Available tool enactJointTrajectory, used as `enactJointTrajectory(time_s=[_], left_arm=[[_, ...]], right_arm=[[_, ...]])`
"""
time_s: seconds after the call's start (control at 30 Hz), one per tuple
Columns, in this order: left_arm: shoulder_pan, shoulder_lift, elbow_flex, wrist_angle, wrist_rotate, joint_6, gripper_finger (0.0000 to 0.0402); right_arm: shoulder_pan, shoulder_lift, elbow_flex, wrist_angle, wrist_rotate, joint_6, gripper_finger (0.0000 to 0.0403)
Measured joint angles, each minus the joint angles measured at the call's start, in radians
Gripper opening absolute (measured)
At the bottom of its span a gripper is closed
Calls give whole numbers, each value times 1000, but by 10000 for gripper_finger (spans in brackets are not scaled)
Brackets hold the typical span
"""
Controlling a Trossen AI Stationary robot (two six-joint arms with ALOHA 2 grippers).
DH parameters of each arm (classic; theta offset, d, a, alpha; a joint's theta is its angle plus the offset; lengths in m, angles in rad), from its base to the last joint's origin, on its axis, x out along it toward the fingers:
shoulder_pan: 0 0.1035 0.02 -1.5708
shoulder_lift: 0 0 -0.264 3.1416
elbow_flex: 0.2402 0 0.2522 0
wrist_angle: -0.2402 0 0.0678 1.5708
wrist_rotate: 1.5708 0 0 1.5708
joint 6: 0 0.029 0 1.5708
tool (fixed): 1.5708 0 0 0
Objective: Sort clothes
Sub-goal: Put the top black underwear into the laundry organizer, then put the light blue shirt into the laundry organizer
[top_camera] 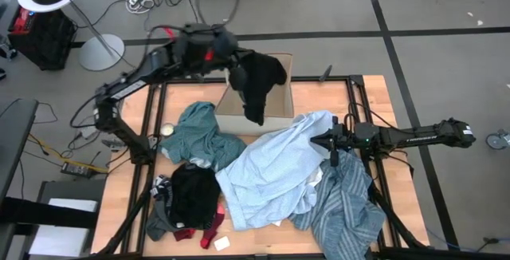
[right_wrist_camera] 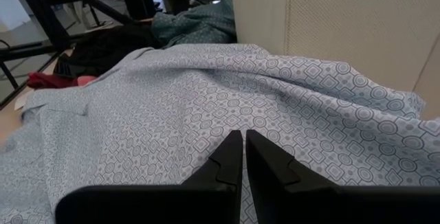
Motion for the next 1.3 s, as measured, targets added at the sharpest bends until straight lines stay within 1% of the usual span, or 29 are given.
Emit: enactJointTrajectory(time_s=[0.13, 0.33, 0.43, 0.57, 0.7, 0.8, 1.03, 1.13, 1.3], left_arm=[[26, 76, 0, -81, 1, 0, 0], [42, 186, -1, -104, 21, -4, 8], [43, 229, -1, -109, 22, 8, 26], [56, 256, -2, -120, 22, 23, 66], [64, 256, -2, -121, 21, 23, 104], [61, 247, -2, -164, 22, 23, 119], [7, 211, -2, -339, 17, 22, 121], [-12, 176, -3, -360, 22, 10, 121], [-60, 78, -3, -358, 23, -30, 121]], right_arm=[[0, 0, 0, 0, 0, 0, 23], [0, 0, 0, 0, 0, 0, 23], [0, 0, 0, 0, 0, 0, 23], [0, 0, 0, 0, 0, 0, 23], [0, 0, 0, 0, 0, 0, 23], [0, 0, 0, -1, 0, 0, 23], [0, 0, 0, 19, 0, 0, 23], [0, -1, 0, 66, 0, 1, 23], [0, 0, 0, 121, 1, 2, 23]])
